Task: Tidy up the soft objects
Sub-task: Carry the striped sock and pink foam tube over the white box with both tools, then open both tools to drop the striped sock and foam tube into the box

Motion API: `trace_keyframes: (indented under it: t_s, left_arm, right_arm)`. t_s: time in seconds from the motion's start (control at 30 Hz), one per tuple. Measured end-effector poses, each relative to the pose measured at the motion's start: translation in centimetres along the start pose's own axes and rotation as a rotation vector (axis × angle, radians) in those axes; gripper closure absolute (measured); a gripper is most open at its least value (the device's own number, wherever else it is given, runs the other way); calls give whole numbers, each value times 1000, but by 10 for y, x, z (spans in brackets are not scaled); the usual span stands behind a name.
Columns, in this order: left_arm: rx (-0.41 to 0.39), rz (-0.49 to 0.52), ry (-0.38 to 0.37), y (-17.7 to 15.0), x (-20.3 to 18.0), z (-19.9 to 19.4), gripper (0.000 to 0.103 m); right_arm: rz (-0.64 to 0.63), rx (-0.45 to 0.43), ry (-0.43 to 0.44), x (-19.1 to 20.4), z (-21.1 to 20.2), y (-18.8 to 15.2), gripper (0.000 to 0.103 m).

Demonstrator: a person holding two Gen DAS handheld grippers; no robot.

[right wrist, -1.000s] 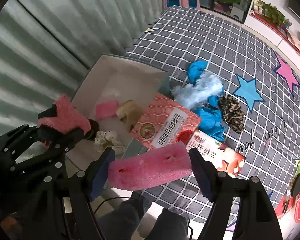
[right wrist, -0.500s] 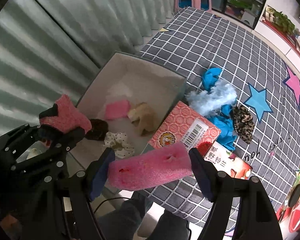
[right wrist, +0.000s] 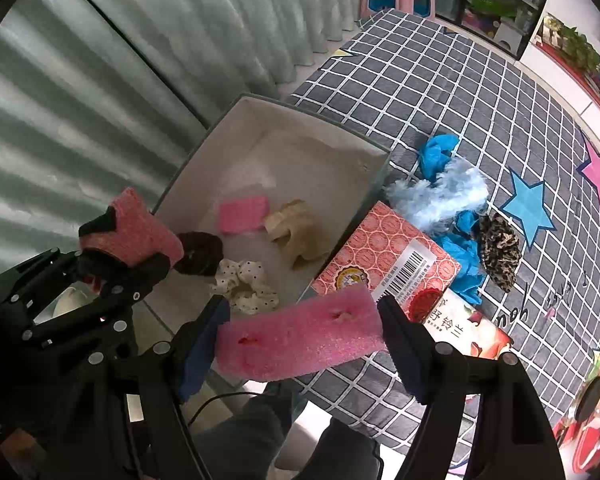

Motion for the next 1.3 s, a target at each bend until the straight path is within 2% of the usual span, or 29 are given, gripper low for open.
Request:
trace_keyframes:
  t_s: [0.63,0.9,1.3]
  left_arm:
    - [66,-9,-3,6,1,23,66]
    - [78,-3,-11,23,-1,31,66]
    - [115,-58,-31,57,20,50,66]
  right_arm:
    - [-20,24,28,-1,10,19,26]
    - [-18,25,26,-7,10,34,26]
    - [-57,28,25,-2,16,72,26]
Point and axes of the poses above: each gripper's, at about its wrist camera, not at the fingertips, and z roughly the way its jaws point, x to its left, y to its top, the point moved 8 cm from there along z, roughly the way its jaws point, and after that the axes turned 10 degrees about x, right-handed, at the moved point
